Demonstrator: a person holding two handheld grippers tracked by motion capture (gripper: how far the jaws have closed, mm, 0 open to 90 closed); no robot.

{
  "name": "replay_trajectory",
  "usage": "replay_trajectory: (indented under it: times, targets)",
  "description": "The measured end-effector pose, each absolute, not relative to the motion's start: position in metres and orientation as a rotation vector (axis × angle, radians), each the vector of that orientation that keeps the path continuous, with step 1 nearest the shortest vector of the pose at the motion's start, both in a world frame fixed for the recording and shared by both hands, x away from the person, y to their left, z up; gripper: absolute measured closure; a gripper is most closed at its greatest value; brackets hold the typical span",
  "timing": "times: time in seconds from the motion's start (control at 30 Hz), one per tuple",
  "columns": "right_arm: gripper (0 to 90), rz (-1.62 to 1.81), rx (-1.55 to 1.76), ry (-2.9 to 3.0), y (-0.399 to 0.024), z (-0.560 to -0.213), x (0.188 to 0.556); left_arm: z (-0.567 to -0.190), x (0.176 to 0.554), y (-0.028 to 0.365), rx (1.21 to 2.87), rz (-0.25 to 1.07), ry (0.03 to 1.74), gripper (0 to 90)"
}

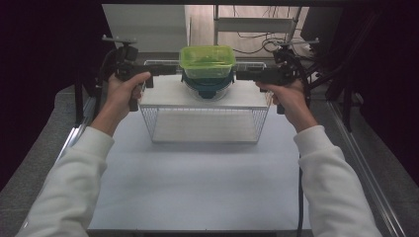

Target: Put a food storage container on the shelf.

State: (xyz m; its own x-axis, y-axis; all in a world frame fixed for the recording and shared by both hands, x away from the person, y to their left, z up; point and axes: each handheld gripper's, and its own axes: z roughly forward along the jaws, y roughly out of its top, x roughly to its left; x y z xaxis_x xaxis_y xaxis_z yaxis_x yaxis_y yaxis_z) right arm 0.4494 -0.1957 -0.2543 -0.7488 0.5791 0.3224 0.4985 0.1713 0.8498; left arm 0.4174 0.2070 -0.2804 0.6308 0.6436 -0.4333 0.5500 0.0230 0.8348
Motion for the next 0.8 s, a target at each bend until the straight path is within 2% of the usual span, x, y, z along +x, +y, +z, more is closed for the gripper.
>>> replay_trajectory:
  times: [0.37,0.8]
  targets:
    - [28.4,1.565,0.960,2.362,-0.223,-0.296,0.395,-0.326,0.354,0.211,1.702,0.169,0.949,26.1]
    - [28.5,1.511,0.926,2.403,-0.242,-0.362,0.331,-0.402,0.294,0.198,1.814,0.137,0.940,26.2]
